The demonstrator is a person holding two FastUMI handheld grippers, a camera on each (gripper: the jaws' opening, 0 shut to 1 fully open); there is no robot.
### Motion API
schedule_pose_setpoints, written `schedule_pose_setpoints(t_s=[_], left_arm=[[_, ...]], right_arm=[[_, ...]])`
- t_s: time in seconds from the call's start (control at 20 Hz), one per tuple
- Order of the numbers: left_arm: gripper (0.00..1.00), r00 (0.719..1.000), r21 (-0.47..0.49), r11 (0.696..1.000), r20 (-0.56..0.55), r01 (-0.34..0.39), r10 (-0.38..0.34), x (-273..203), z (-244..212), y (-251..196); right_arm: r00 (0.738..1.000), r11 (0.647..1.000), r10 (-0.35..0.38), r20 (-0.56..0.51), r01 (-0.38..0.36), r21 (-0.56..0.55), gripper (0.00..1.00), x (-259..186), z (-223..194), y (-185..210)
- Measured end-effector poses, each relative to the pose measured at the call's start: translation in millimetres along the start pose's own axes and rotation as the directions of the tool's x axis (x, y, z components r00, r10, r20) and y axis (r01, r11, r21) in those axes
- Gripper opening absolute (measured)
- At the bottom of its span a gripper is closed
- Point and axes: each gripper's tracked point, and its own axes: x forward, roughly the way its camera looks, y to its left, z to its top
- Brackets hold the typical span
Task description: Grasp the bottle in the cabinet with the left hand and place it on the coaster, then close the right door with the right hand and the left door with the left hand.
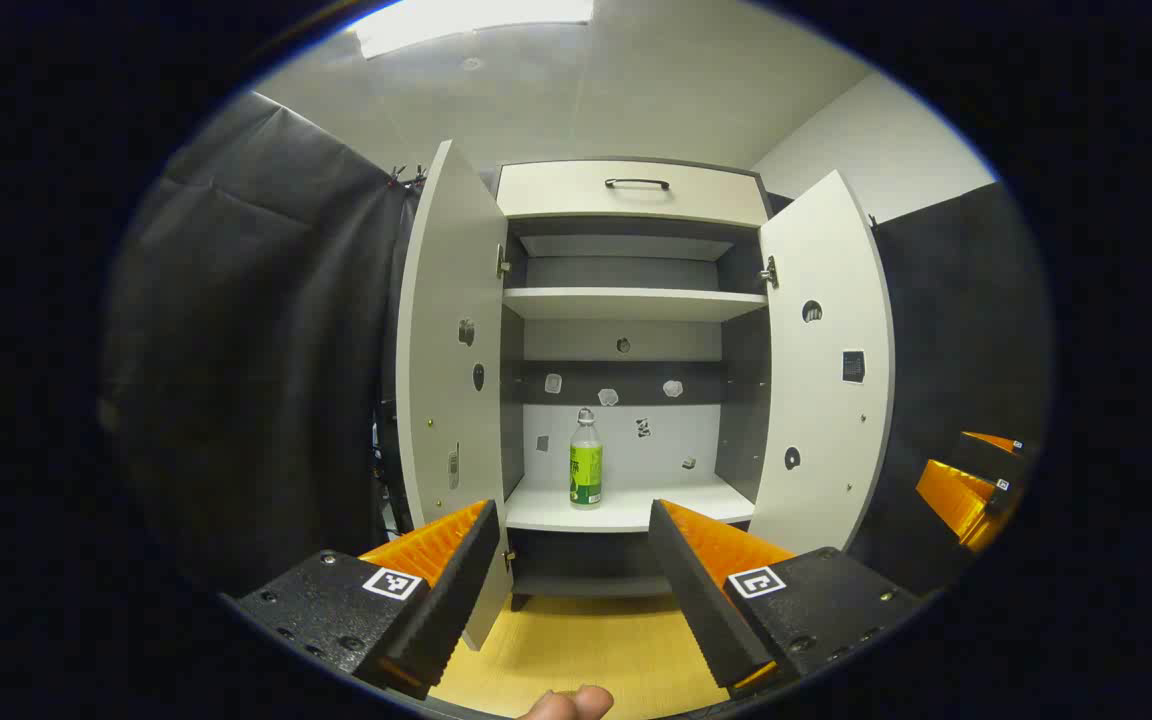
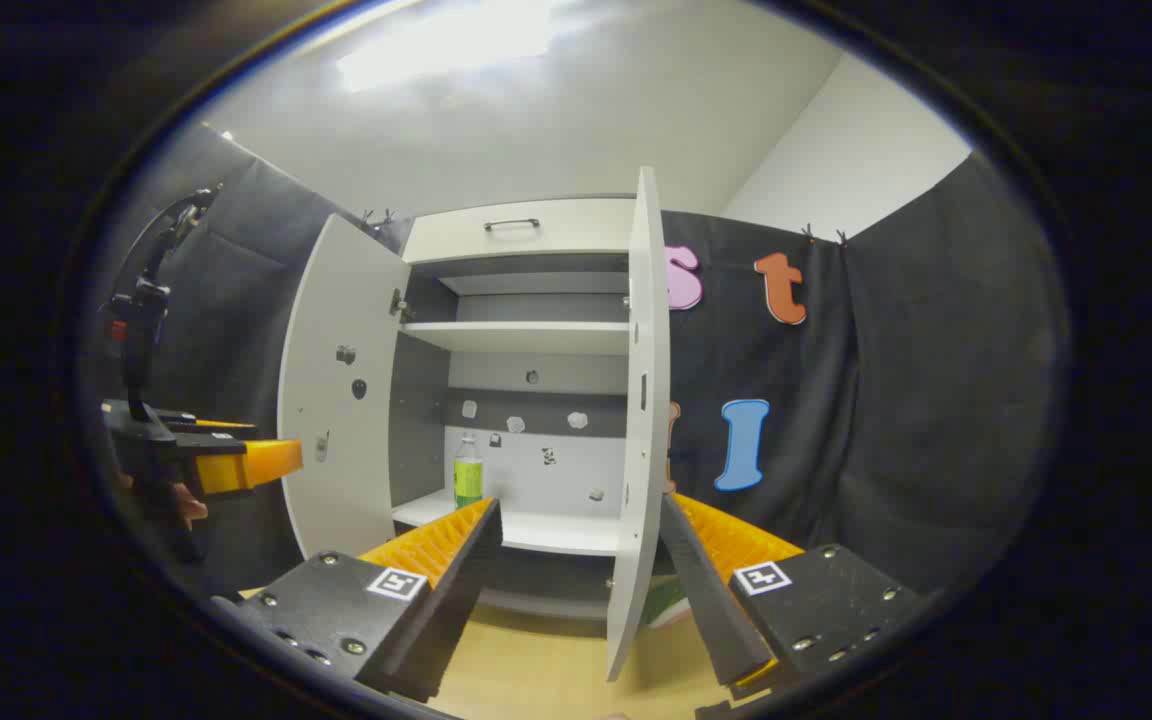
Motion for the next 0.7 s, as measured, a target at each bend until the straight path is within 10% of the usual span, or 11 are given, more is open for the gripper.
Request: schedule_pose_setpoints(t_s=[0.7], left_arm=[[0.95, 0.999, -0.001, 0.999, 0.008, 0.035, -0.035, 75.7, -6.2, 32.0]], right_arm=[[0.997, 0.999, 0.035, 0.068, -0.036, 0.004, 0.95, 74.6, 11.9, 52.3]])
